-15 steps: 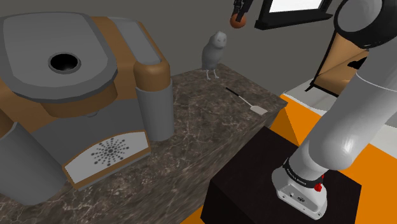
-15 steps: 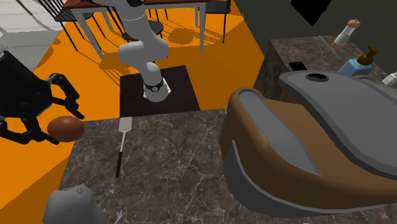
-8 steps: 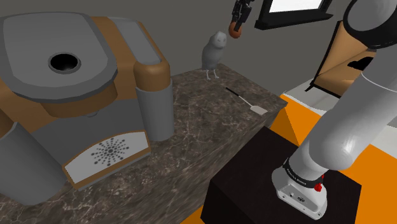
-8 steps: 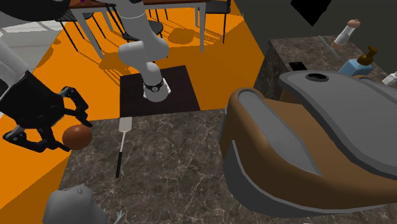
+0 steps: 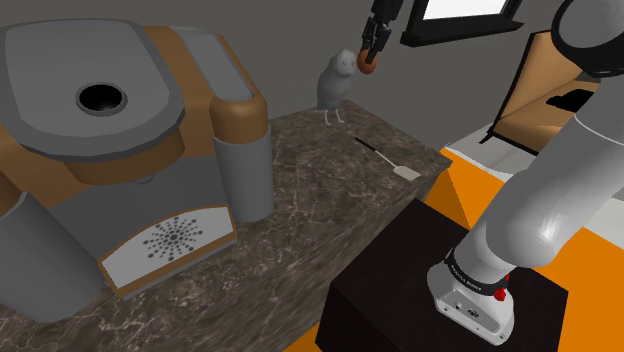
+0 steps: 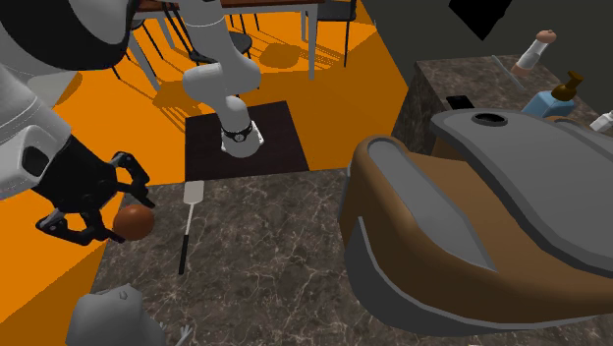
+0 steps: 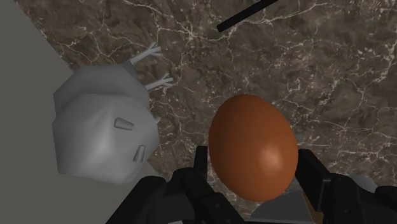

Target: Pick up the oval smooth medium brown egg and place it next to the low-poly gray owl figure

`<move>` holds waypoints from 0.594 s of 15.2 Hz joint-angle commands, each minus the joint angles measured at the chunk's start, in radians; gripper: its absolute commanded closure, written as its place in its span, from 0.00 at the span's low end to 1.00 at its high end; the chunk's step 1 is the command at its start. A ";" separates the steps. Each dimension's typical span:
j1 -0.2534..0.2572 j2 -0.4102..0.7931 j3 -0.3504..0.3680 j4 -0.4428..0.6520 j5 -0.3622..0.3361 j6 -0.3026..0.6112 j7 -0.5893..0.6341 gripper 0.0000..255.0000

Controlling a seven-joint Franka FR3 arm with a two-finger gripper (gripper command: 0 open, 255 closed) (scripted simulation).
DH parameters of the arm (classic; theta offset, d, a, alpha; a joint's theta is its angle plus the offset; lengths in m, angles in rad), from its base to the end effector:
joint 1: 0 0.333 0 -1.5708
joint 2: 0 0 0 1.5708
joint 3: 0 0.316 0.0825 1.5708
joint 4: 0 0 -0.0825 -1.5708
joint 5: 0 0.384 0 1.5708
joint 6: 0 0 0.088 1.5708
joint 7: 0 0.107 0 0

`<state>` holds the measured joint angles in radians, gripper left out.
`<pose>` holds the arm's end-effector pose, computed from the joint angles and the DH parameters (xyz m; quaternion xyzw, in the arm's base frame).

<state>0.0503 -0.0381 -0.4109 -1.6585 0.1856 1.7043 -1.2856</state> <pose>0.5246 -0.1837 0.6161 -0.8936 -0.4357 -0.1005 0.0385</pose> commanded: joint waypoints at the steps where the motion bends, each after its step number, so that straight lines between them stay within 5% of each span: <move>1: 0.001 -0.001 0.001 -0.030 0.000 0.030 -0.004 1.00; 9: 0.003 -0.012 0.004 -0.149 0.000 0.138 -0.019 1.00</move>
<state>0.0525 -0.0498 -0.4079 -1.7940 0.1852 1.8281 -1.3034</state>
